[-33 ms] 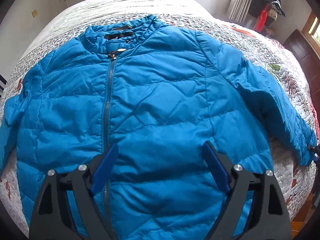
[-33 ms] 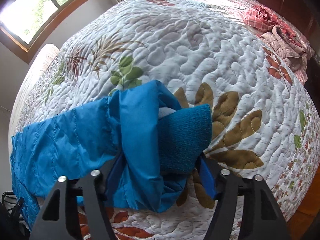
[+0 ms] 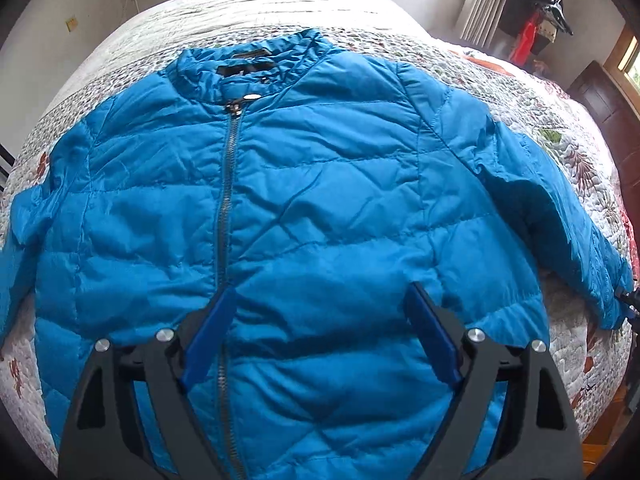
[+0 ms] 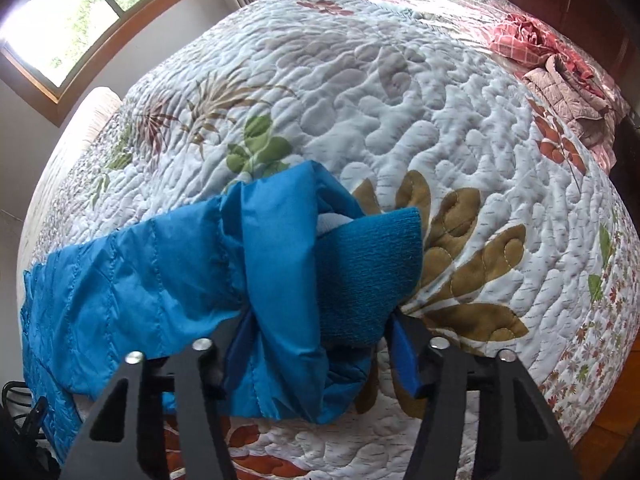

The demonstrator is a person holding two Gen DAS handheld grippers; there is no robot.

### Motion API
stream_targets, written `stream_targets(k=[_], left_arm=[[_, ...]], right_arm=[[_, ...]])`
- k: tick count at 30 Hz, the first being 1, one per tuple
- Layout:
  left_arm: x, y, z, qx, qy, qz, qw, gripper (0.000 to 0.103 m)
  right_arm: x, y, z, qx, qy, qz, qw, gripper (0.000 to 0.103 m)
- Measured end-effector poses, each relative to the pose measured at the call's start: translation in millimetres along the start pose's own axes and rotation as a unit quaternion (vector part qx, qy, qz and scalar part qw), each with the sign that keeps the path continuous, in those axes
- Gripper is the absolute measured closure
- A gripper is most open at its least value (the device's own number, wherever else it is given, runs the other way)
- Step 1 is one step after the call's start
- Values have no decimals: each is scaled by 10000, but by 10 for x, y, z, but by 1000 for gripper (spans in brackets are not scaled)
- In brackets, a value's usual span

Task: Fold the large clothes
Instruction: 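Lift the held sleeve with the right tool and lay it across the jacket body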

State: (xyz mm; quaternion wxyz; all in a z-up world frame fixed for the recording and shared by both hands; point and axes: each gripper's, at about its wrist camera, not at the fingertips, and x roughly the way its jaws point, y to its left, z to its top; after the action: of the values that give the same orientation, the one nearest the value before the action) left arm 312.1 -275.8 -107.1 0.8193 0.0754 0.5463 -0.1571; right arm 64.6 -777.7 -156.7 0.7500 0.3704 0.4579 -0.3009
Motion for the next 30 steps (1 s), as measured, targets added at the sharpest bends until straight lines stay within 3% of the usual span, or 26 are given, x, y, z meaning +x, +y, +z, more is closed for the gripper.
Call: stream_targets(k=[3,7,13,21,30], left_arm=[[-94,183,-174,22,-68,53,10000,18],[-182,492,-476,-46,-32,26,10000,18],[-460,925,-931,-87,-165,63,9998,18],[-631,1410,-1411,-303,-191,105,9993,18],[-786,1784,-1750,-429,-334,229,9983,18]], right_arm=[[-124,96,31,-39,-187,-26,9998,69],[-344,254,85,34,-474,74,9988,71],[-935,753,116,-93,-900,878,9920,71],[-1601,2355,-92,-1272,-1256,1686,9694,71],[-1590,4219,-761,-2517,-915,2218,9376,72]])
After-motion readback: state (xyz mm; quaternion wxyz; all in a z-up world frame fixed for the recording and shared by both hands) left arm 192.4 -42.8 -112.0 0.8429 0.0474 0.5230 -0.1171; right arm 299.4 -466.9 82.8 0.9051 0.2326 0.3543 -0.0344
